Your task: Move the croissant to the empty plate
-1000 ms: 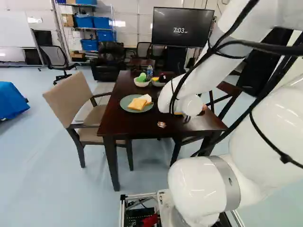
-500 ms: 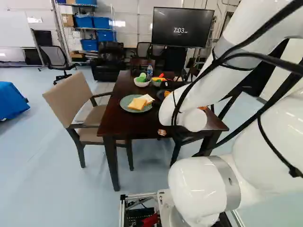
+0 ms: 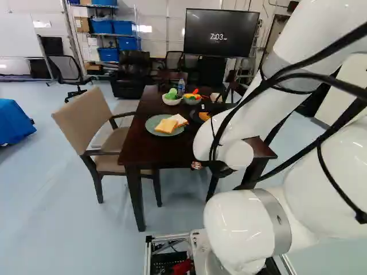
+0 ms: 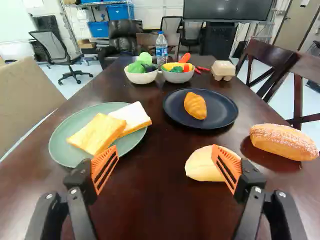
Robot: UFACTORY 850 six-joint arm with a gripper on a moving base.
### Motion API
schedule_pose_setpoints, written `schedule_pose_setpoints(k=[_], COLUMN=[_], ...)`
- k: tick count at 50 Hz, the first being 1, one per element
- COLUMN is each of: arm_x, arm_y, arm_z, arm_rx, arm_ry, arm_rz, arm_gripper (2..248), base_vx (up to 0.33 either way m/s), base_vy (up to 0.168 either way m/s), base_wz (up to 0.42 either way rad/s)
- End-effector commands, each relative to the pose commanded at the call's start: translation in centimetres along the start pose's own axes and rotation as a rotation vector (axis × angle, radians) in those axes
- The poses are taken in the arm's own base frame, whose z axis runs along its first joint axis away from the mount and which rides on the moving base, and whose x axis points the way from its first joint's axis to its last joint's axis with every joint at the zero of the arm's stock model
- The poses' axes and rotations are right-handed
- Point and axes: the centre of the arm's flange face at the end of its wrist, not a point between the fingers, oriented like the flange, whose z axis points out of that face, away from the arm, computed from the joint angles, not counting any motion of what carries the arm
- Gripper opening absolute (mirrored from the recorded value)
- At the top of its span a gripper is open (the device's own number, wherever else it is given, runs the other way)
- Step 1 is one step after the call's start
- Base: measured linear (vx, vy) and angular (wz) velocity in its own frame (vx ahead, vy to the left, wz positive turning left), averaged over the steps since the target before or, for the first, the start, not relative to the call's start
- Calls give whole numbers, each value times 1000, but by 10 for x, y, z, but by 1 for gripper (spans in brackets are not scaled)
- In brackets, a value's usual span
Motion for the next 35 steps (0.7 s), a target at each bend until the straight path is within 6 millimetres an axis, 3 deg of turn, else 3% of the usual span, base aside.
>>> schedule_pose_setpoints(k=[35], arm_x=[-1], arm_y=[0], arm_z=[-1], arm_rx=[0], arm_ry=[3], arm_rz=[0], arm_gripper=[247], base_vx=[0], base_vy=[0], base_wz=[0])
